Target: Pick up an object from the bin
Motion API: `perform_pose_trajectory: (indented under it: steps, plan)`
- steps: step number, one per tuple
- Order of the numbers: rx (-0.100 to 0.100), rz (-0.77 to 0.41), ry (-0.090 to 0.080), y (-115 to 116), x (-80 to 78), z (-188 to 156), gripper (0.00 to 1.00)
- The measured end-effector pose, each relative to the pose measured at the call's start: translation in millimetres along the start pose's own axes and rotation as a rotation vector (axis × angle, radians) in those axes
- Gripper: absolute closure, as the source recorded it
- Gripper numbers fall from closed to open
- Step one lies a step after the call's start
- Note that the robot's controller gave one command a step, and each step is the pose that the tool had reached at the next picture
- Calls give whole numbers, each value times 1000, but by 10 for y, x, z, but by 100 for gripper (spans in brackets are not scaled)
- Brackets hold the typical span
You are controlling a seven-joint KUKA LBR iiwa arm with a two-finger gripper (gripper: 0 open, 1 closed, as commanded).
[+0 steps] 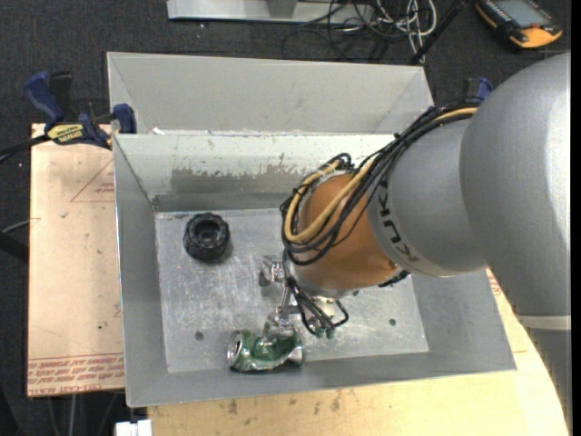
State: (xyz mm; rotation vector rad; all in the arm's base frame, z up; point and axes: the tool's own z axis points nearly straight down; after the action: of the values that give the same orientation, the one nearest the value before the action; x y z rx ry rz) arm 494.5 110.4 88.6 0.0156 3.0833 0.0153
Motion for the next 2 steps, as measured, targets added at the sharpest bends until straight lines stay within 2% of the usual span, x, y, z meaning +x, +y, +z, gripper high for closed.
perform_pose_trajectory:
  steps: [1,2]
  plan:
    - [2,-443,28,311,15,76,100]
    - [2,-442,28,311,15,76,100]
